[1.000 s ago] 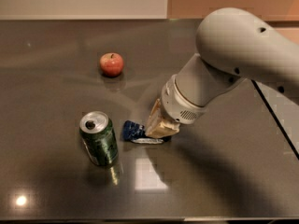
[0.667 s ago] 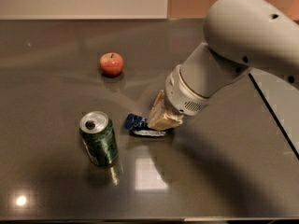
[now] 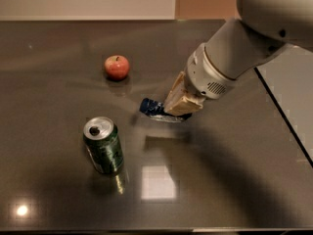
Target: Pick rxbar blueberry
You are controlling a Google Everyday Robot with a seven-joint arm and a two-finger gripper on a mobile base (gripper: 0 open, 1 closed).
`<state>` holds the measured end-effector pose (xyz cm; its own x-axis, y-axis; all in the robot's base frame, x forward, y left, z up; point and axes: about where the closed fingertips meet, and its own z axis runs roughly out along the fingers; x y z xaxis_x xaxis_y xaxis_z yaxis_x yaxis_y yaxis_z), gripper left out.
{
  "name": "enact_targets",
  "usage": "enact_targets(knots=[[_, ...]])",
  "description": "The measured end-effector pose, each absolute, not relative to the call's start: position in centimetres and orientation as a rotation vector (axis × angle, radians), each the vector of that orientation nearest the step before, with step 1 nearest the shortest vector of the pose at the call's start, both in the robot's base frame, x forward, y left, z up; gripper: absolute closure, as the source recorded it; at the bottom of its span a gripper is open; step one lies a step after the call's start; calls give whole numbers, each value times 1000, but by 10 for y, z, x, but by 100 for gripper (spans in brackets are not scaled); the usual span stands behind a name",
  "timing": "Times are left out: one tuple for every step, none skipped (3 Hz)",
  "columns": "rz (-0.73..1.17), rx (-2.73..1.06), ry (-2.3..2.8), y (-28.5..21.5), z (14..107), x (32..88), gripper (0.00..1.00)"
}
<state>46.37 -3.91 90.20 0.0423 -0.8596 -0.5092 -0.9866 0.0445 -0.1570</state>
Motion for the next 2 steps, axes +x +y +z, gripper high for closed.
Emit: enact_targets(knots=[[339, -1803, 1808, -56, 946, 480, 100], [337, -1802, 1804, -56, 948, 480, 100]])
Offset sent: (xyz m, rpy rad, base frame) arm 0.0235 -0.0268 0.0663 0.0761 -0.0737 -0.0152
